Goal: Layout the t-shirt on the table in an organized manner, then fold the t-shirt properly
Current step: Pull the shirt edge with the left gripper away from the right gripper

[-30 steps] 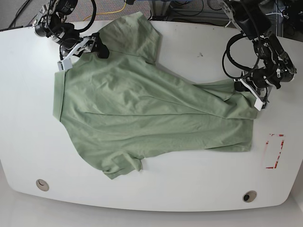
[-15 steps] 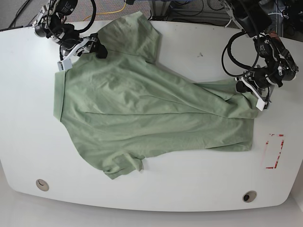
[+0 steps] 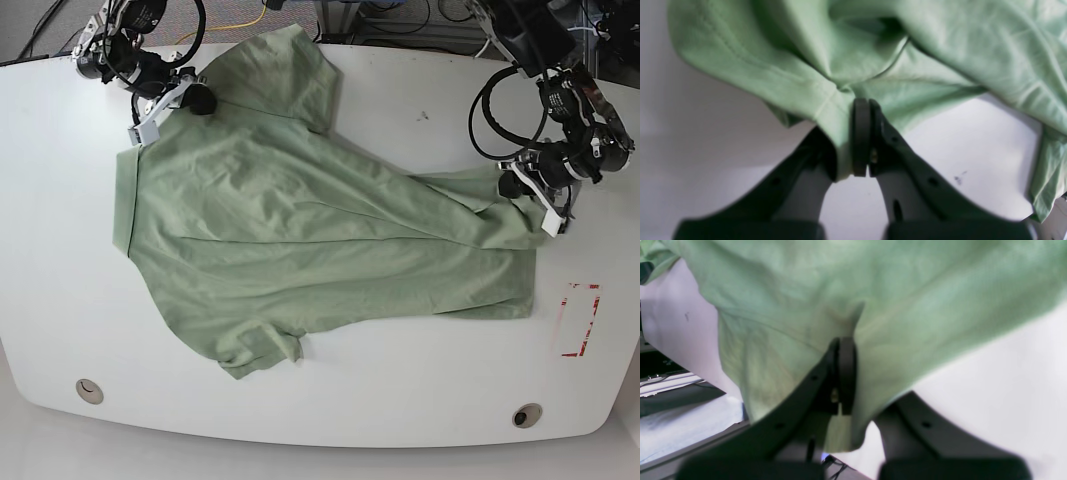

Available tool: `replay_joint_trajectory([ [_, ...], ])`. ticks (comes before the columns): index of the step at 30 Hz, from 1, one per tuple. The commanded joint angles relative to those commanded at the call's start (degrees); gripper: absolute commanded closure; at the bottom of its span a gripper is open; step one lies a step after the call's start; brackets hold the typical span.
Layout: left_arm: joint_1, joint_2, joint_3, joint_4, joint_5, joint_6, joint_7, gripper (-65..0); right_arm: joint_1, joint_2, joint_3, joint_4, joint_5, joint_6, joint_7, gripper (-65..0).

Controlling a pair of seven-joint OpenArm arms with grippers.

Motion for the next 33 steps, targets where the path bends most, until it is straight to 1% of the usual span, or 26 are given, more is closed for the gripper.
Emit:
replay_joint_trajectory([
  [4,0.0,-0.6,0.0,1.7,-1.3,0.0,2.2,-0.7,-0.2,-0.1,0.0,3.0,0.0,0.0,0.0,0.0],
  [9,0.0,-1.2,0.0,2.6,-3.8,0.0,2.2,-0.7,-0.7,-0.1,-0.1,5.0,0.0,0.0,0.0,0.0],
  [11,0.0,-2.4,0.0,2.8,-5.1,0.0,2.2,-0.8,-0.8,-0.1,-0.1,5.1,0.0,0.0,0.0,0.0],
  [13,0.0,-4.2,0.0,3.0,-6.9,0.2,2.2,-0.8,-0.8,-0.1,-0.1,5.1,0.0,0.0,0.0,0.0],
  [18,0.0,-6.2,0.0,3.0,-9.8,0.3,2.2,-1.1,-0.8,0.0,-0.1,5.1,0.0,0.0,0.0,0.0],
  [22,0.0,-8.5,0.0,3.0,-14.1,0.3,2.2,-1.1,-0.8,0.0,-0.1,5.1,0.0,0.0,0.0,0.0],
  [26,-0.1,-10.1,0.0,3.3,-18.2,0.4,2.2,-1.1,-0.8,0.0,-0.2,5.2,0.0,0.0,0.0,0.0],
  [28,-0.2,-10.5,0.0,3.4,-19.3,0.4,2.2,-1.1,-0.8,0.1,-0.2,5.2,0.0,0.0,0.0,0.0],
  [33,-0.2,-12.5,0.0,4.7,-20.9,0.1,2.2,-1.1,-0.1,1.9,-0.3,6.2,0.0,0.0,0.0,0.0],
])
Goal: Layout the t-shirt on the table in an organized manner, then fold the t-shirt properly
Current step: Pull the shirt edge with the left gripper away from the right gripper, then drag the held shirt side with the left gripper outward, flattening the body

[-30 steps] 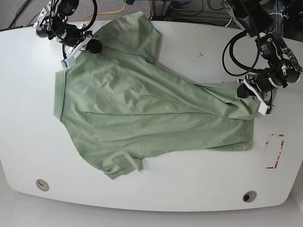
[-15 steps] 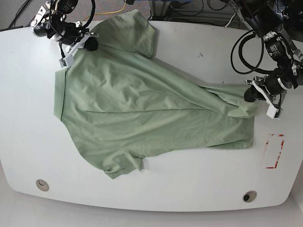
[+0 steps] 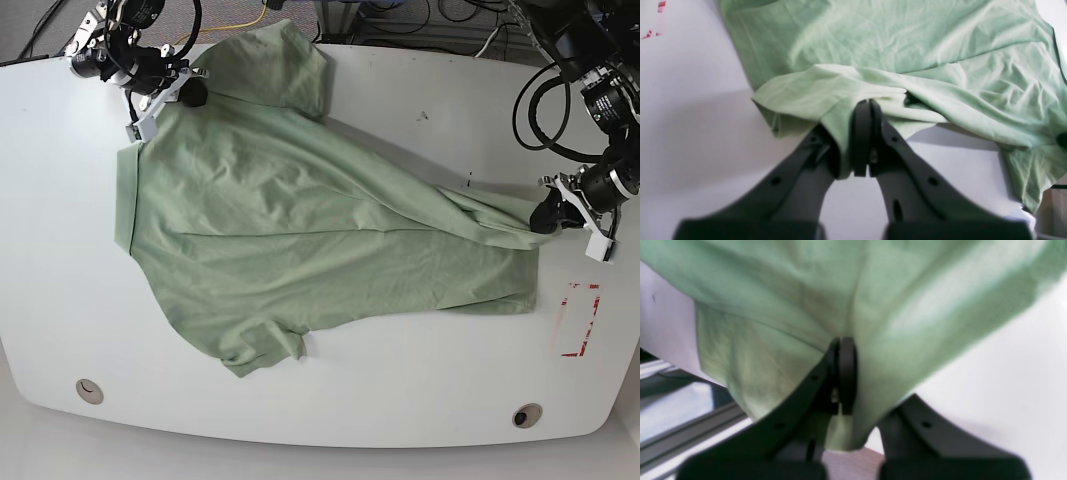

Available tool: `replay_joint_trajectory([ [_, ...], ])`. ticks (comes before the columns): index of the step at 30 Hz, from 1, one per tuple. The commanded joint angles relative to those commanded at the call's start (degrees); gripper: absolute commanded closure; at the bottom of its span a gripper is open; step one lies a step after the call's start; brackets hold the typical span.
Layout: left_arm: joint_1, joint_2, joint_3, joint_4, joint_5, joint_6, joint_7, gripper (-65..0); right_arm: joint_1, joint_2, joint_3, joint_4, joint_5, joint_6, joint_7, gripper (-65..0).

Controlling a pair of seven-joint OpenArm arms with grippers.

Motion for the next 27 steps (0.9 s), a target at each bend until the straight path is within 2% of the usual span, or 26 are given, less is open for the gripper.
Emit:
replay_joint_trajectory([
  [5,0.0,-0.5,-0.1,0.4,-4.0,-0.1,0.0,-1.1,0.5,1.4,-0.2,1.9,0.0,0.0,0.0,0.0],
  [7,0.1,-2.3,0.0,0.7,-6.6,-0.1,0.0,-1.1,0.7,1.6,-0.6,2.9,0.0,0.0,0.0,0.0],
  [13,0.2,-4.0,-0.1,3.1,-10.4,-0.2,0.0,-1.1,1.8,3.2,-1.7,4.4,0.0,0.0,0.0,0.0],
  [20,1.6,-6.5,-0.2,8.2,-10.8,-0.2,0.0,-1.1,1.8,5.1,-1.5,4.7,0.0,0.0,0.0,0.0],
  [27,4.3,-11.0,0.0,9.3,-10.8,-0.2,0.0,-1.1,1.8,6.0,-1.3,4.7,-0.1,0.0,0.0,0.0],
])
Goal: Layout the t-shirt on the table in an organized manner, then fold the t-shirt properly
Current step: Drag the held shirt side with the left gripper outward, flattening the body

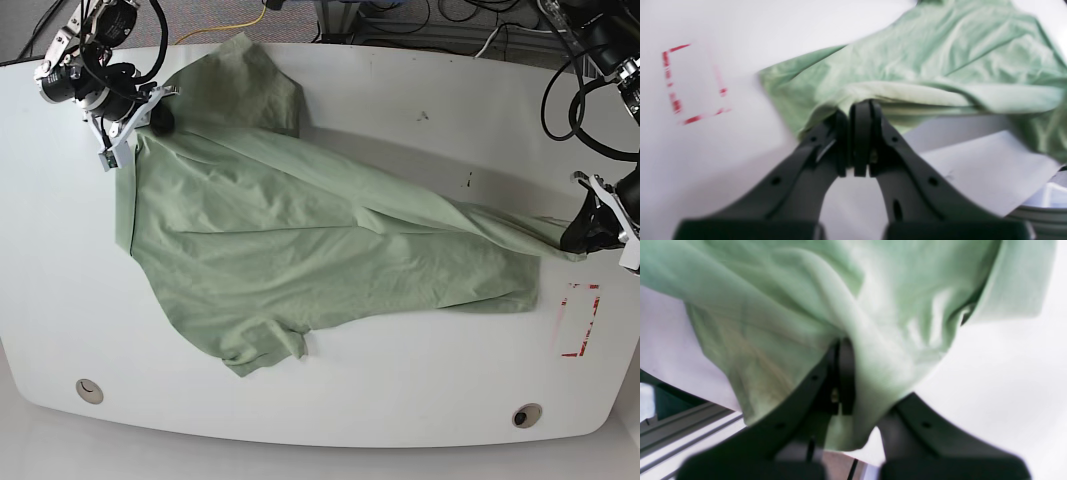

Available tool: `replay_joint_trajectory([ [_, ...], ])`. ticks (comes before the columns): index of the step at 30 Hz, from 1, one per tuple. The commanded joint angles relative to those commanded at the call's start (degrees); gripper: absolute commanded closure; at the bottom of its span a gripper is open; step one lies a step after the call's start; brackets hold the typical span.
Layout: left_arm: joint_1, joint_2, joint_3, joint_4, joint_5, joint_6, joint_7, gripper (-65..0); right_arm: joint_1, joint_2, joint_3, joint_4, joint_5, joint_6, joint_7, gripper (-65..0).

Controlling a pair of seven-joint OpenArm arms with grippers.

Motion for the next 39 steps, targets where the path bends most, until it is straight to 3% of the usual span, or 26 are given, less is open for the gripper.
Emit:
replay_joint_trajectory([
  [11,9.1,-6.1,0.0,0.1,0.0,0.0,0.0,-1.5,-0.2,0.7,0.0,0.0,-0.2,0.0,0.0,0.0],
  [15,13.7,-7.1,-0.3,0.1,0.0,0.0,0.0,-7.2,-0.2,0.7,0.0,0.0,-0.2,0.0,0.0,0.0],
  [26,21.1,-7.2,-0.4,0.2,0.4,0.0,0.0,-6.9,0.0,2.6,0.0,0.0,-0.1,0.0,0.0,0.0],
  [29,22.0,-7.0,-0.5,0.2,1.8,0.0,0.0,-2.8,0.0,4.0,0.0,0.0,0.1,0.0,0.0,0.0],
  [39,22.3,-5.0,-0.5,0.1,8.1,0.0,0.0,-2.6,-0.5,4.8,1.3,0.0,0.1,0.0,0.0,0.0],
])
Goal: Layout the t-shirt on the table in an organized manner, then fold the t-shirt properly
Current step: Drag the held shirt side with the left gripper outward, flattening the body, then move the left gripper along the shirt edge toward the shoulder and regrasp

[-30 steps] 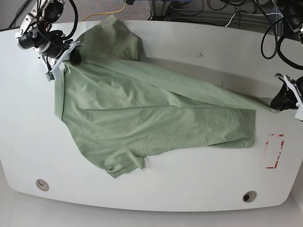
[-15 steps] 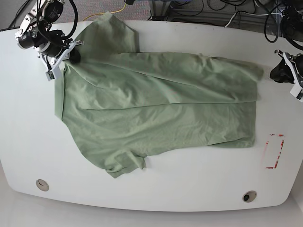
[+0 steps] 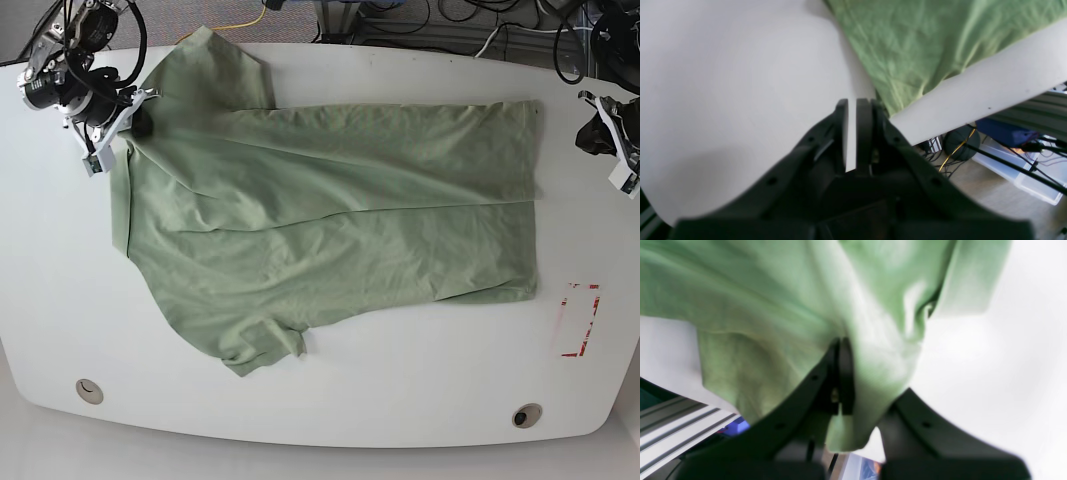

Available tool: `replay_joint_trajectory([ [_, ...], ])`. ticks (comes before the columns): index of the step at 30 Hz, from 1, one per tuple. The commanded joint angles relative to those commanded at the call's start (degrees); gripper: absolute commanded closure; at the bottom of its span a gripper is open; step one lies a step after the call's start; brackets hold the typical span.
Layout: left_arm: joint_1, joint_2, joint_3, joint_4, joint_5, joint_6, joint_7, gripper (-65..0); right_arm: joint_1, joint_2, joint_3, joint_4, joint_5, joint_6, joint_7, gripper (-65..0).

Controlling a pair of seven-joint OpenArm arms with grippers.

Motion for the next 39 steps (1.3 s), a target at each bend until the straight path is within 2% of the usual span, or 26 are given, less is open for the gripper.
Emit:
replay_joint_trajectory([
  [5,0.0,1.8,0.3,-0.3,4.0,0.0,0.0,-5.1,-0.2,-0.2,-0.1,0.0,0.0,0.0,0.0,0.0],
  [13,0.0,8.2,0.4,-0.4,12.3,0.0,0.0,-27.9,-0.2,-0.4,-0.4,-0.1,0.0,0.0,0.0,0.0],
  [18,-0.4,11.5,0.6,-0.4,17.3,0.0,0.0,-35.3,-0.2,-0.5,-0.5,-0.2,0.0,0.0,0.0,0.0],
  [24,-1.7,14.3,1.8,-4.0,19.3,0.0,-0.3,-36.8,-0.2,-0.6,-0.5,-0.3,0.0,0.0,0.0,0.0],
  [31,-5.5,14.6,4.5,-13.5,19.3,0.0,-1.3,-36.8,0.0,-1.5,-0.5,-0.3,0.0,0.0,0.0,0.0],
  [39,-6.5,14.7,8.7,-17.1,19.0,0.0,-3.4,-36.7,0.0,-1.8,-0.5,-0.3,0.0,0.0,0.0,0.0],
])
